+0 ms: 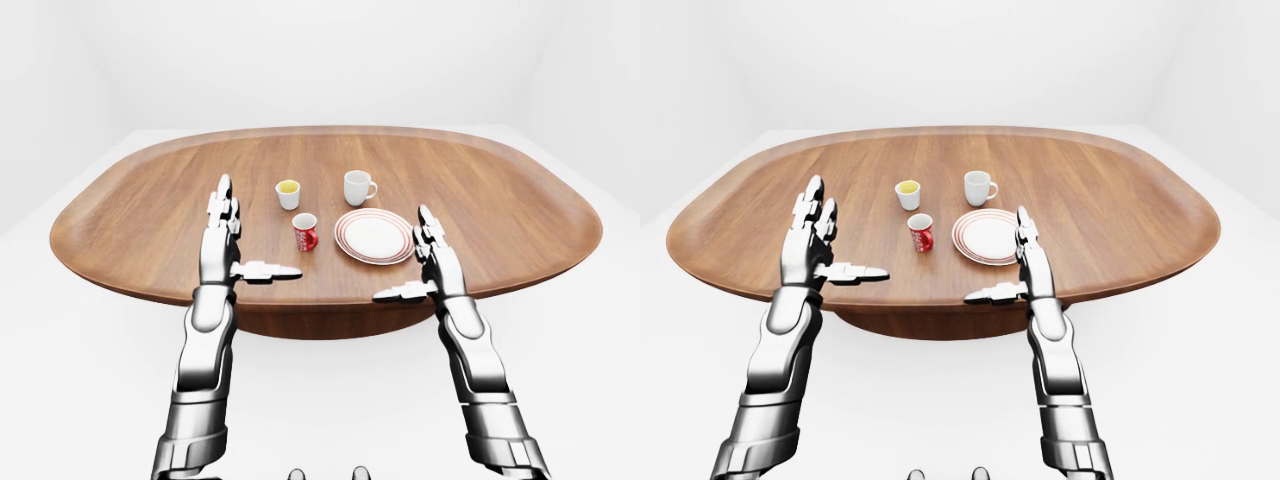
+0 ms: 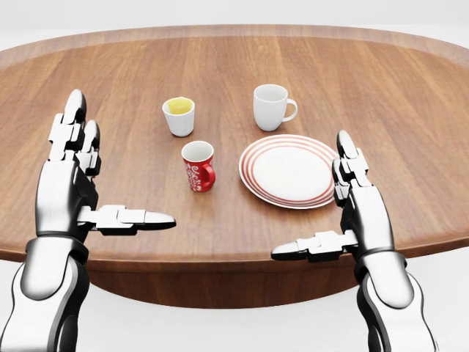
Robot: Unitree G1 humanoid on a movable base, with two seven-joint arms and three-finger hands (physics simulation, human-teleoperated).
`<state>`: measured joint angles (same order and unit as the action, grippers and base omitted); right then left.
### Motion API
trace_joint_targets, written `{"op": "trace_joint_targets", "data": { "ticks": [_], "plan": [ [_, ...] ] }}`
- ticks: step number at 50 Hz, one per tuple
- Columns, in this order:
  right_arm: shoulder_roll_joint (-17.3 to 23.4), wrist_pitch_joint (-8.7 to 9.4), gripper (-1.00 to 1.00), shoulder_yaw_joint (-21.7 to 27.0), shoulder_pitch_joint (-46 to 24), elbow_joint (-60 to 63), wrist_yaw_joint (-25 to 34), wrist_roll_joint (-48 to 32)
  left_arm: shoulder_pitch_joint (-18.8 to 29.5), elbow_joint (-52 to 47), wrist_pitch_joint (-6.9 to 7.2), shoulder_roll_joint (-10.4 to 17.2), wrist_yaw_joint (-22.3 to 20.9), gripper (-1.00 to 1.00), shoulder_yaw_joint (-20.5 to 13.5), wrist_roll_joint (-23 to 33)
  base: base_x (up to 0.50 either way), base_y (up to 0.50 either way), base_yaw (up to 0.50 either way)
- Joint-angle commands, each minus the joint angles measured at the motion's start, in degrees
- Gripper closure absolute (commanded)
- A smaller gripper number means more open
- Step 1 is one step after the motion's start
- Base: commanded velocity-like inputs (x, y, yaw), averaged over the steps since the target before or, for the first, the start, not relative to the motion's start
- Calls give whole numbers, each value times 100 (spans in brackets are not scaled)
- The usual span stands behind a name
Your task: Pick up the red mug and put it on the plate
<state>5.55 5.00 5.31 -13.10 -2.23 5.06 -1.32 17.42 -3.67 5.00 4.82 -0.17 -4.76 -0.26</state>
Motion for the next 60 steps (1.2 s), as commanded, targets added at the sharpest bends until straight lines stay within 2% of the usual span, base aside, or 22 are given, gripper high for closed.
{"op": "trace_joint_targets", "data": {
  "ticks": [1, 23, 60],
  "plan": [
    [36, 0, -100, 21, -78, -76, 41, -46, 93, 40, 0, 12, 33, -100, 6, 30, 0, 0, 0],
    [14, 0, -100, -29, -103, -110, 64, -157, 49, -75, 0, -15, 20, -100, 37, 88, 7, 0, 0],
    [-9, 0, -100, -45, -50, -179, 95, -183, -45, -148, 0, -87, -8, -100, 107, 195, 43, 0, 0]
  ]
}}
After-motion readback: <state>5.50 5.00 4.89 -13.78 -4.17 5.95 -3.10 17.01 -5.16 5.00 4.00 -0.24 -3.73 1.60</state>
